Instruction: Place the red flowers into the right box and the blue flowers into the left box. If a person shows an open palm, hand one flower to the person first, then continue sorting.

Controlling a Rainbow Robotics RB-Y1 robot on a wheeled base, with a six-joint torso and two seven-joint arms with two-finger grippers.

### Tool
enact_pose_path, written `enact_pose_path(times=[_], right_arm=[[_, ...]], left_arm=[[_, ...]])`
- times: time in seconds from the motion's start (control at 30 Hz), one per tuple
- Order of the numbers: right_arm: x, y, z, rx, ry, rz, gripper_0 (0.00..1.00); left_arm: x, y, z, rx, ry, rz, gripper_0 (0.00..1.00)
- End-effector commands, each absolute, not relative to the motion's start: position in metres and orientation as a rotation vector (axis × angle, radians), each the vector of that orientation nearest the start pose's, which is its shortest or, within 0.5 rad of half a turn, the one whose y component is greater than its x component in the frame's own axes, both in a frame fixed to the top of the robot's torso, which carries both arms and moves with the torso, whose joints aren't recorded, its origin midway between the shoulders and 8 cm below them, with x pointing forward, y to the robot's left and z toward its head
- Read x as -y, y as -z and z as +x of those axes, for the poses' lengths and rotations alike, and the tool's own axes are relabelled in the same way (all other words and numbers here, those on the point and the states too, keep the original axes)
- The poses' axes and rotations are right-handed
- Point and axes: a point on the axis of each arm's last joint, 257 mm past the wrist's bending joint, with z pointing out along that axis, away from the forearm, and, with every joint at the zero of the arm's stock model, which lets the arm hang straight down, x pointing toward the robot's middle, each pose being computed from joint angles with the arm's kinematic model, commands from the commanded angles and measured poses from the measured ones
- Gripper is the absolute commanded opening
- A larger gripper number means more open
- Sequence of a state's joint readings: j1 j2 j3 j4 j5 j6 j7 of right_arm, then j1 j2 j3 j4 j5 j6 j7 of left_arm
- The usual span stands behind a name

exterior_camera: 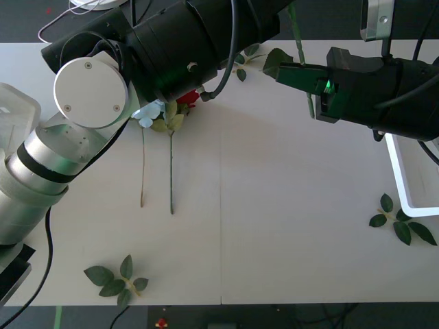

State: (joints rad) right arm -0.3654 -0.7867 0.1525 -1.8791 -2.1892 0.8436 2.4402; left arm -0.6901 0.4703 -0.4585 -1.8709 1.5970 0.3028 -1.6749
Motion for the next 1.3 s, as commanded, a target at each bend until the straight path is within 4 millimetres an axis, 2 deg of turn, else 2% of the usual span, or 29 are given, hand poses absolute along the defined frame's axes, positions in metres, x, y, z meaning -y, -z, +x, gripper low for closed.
enact_pose_path(times=[0.03,0.47,0.7,0.8,1.03,1.3], right_arm=[[0.051,-0.039,0.407,-1.320,-1.200,-0.863,0.00],[0.052,-0.040,0.408,-1.317,-1.201,-0.854,0.00],[0.058,-0.055,0.423,-1.293,-1.162,-0.794,0.00],[0.061,-0.067,0.437,-1.272,-1.135,-0.744,0.00],[0.070,-0.090,0.485,-1.231,-1.017,-0.645,0.00],[0.072,-0.103,0.543,-1.188,-0.814,-0.570,0.00]], left_arm=[[0.101,-0.134,0.429,-1.238,1.446,0.484,1.00],[0.101,-0.134,0.429,-1.238,1.446,0.484,1.00],[0.101,-0.134,0.429,-1.238,1.446,0.484,1.00],[0.101,-0.134,0.429,-1.238,1.446,0.484,1.00],[0.101,-0.134,0.429,-1.238,1.446,0.484,1.00],[0.101,-0.134,0.429,-1.238,1.446,0.484,1.00]])
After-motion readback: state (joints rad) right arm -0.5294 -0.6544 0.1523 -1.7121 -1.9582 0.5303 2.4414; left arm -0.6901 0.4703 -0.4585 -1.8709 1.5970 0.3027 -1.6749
